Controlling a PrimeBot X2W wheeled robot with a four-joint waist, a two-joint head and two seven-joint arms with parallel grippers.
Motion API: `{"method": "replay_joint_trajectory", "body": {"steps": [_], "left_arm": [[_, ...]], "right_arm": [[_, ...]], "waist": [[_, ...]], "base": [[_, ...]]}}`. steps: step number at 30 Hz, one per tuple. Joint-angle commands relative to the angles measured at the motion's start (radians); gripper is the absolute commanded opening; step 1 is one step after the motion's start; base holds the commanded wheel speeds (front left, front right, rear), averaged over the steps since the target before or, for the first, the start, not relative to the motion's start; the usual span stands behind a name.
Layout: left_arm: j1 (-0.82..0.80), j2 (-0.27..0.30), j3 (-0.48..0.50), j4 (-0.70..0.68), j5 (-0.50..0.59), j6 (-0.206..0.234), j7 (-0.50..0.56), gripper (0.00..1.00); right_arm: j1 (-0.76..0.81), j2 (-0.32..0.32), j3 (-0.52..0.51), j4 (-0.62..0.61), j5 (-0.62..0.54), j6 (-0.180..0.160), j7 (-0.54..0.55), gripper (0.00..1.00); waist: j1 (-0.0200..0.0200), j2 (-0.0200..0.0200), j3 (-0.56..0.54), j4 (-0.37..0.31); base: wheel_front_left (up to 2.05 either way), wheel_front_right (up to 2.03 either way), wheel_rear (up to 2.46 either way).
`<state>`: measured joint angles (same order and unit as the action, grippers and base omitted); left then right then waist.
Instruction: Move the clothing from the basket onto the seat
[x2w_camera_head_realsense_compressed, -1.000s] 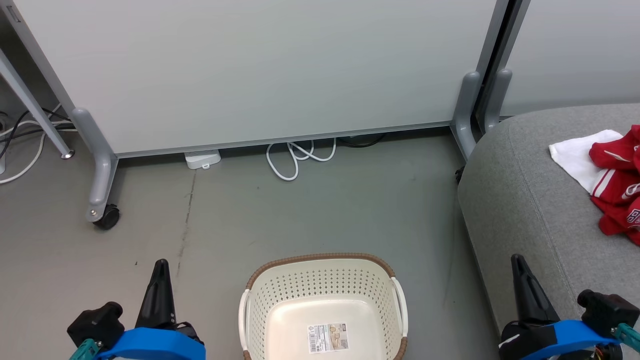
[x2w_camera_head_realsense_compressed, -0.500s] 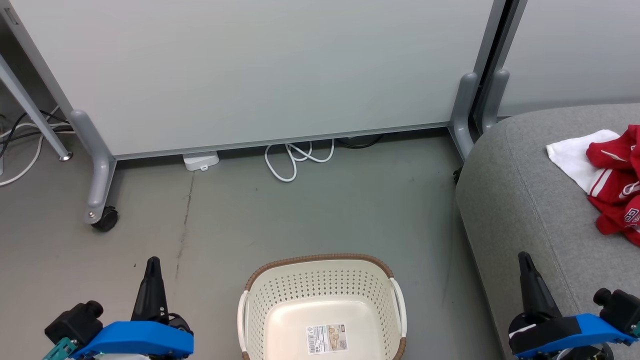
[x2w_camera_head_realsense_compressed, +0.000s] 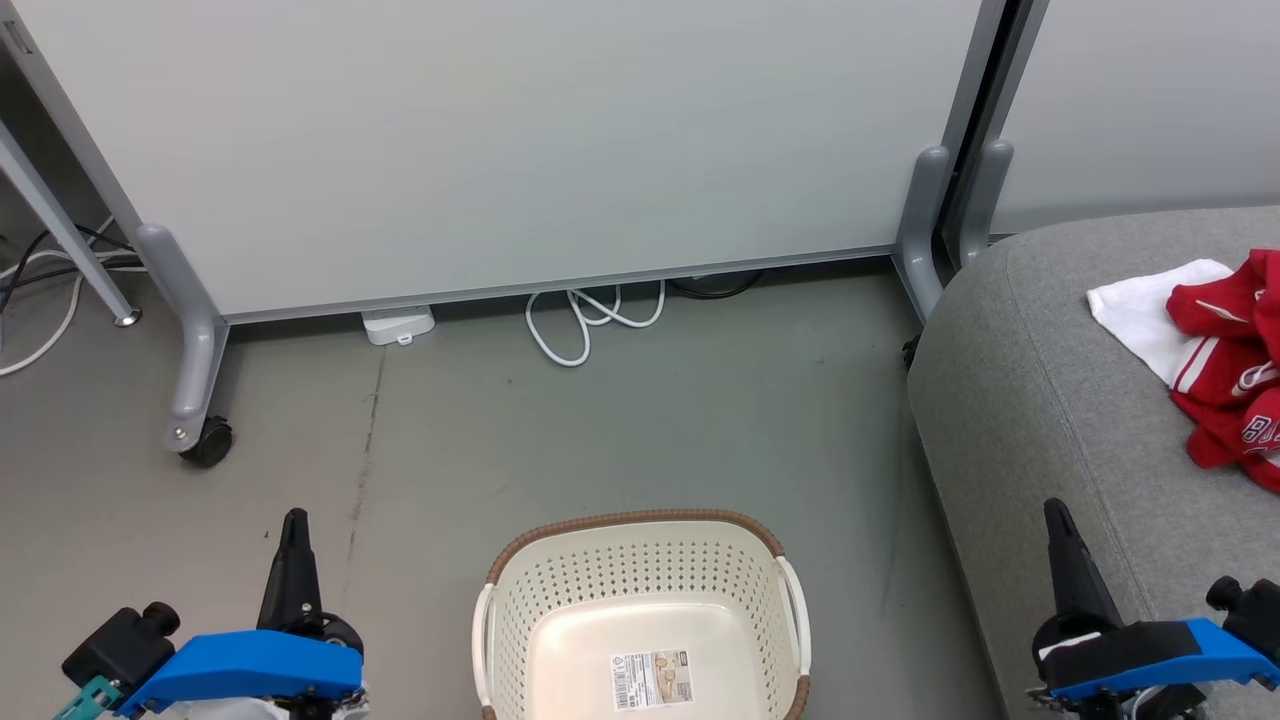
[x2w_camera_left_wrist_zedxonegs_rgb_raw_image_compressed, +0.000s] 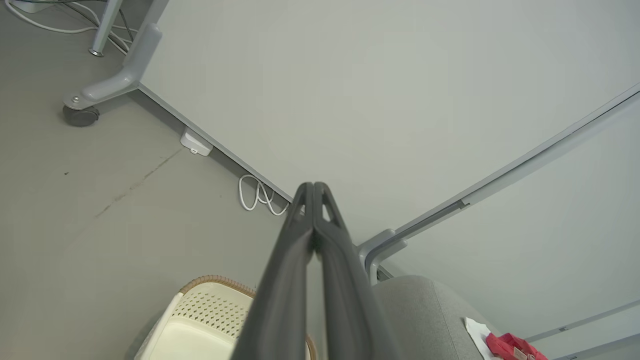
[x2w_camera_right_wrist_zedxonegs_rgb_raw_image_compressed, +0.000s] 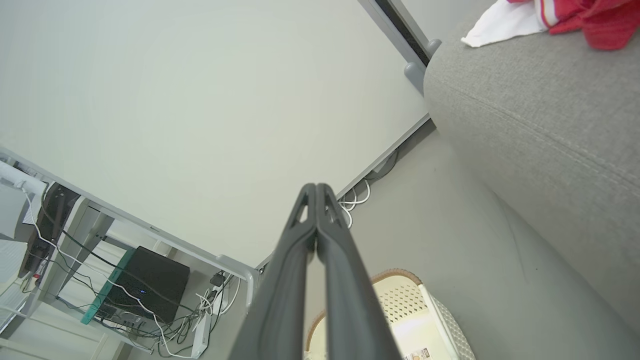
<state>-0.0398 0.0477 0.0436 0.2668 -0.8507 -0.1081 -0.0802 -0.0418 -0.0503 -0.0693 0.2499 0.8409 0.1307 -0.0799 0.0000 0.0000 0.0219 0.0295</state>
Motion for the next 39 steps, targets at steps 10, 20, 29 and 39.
{"method": "replay_joint_trajectory", "body": {"steps": [10, 20, 29, 39], "left_arm": [[-0.038, 0.003, 0.018, -0.017, -0.149, -0.009, 0.038, 0.0], [-0.044, 0.003, 0.027, -0.018, -0.249, -0.013, 0.064, 0.0], [-0.05, 0.003, 0.035, -0.019, -0.341, -0.015, 0.088, 0.0], [-0.055, 0.003, 0.043, -0.02, -0.435, -0.019, 0.113, 0.0]], "right_arm": [[-0.034, -0.001, -0.011, -0.012, 0.151, 0.0, 0.038, 0.0], [-0.041, -0.001, -0.017, -0.011, 0.253, 0.0, 0.064, 0.0], [-0.047, -0.001, -0.022, -0.011, 0.346, 0.0, 0.088, 0.0], [-0.052, 0.0, -0.027, -0.01, 0.441, 0.0, 0.113, 0.0]], "waist": [[0.0, 0.0, -0.003, -0.004], [0.0, 0.0, -0.005, -0.007], [0.0, 0.0, -0.007, -0.01], [0.0, 0.0, -0.009, -0.014]], "base": [[0.0, 0.0, 0.0], [0.0, 0.0, 0.0], [0.0, 0.0, 0.0], [0.0, 0.0, 0.0]]}}
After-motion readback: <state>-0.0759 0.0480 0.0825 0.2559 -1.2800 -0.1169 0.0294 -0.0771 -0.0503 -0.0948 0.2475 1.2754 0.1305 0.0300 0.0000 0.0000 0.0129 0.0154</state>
